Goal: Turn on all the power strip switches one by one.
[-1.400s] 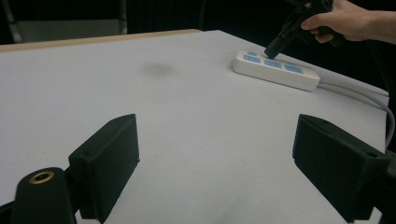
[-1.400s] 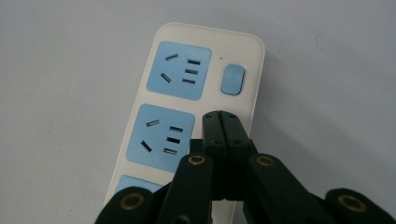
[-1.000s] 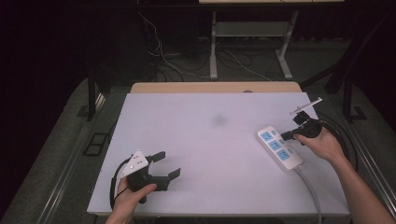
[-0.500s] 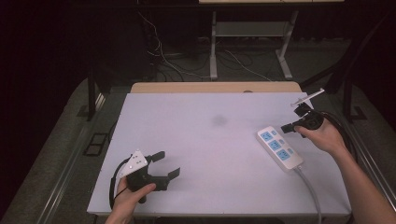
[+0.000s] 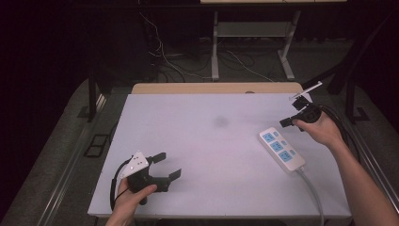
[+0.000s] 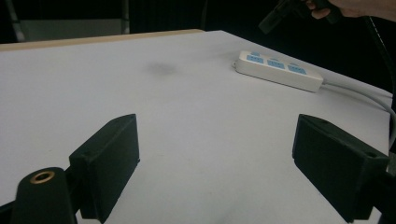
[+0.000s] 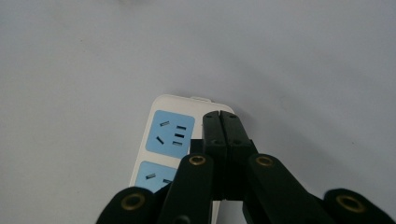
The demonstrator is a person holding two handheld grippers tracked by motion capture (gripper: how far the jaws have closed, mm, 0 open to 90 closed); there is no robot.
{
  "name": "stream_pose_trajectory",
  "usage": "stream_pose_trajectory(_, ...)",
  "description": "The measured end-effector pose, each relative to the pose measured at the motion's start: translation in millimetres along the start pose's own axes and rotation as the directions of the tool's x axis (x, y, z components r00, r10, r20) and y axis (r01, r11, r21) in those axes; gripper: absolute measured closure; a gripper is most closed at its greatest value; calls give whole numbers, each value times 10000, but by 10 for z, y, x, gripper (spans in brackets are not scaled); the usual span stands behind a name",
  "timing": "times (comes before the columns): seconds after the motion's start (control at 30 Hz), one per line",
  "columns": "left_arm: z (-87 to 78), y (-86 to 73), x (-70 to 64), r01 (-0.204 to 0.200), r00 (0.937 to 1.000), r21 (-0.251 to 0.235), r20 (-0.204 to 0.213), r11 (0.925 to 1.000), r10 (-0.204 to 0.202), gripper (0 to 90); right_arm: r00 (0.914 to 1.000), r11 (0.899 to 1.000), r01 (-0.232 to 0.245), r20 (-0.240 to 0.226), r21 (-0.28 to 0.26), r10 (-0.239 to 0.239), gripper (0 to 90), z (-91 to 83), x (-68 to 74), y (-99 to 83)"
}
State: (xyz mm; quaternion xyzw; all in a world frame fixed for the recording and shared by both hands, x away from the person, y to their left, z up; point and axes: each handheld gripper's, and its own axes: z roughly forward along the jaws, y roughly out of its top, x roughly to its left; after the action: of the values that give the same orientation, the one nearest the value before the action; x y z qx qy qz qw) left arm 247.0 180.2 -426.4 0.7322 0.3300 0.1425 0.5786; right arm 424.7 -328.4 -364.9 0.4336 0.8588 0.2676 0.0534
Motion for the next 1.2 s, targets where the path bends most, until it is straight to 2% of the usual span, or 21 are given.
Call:
stream_pose_trajectory(0.43, -24, -2, 24, 32, 10000, -26, -86, 10000, -32, 131, 9995, 9972, 318, -81, 672, -313, 900, 295, 61, 37)
stream_pose_trajectory(0.9, -35, 0, 27, 32, 9999, -46, -130, 10000, -32, 131, 9988, 9934, 454, 106, 1053, -468, 900, 401, 61, -3)
stream_pose_trajectory(1.2, -36, 3, 23, -26, 9999, -23, -102, 10000, 26, 131, 9994, 9948, 338, 3, 960, -340, 900, 431, 41, 3)
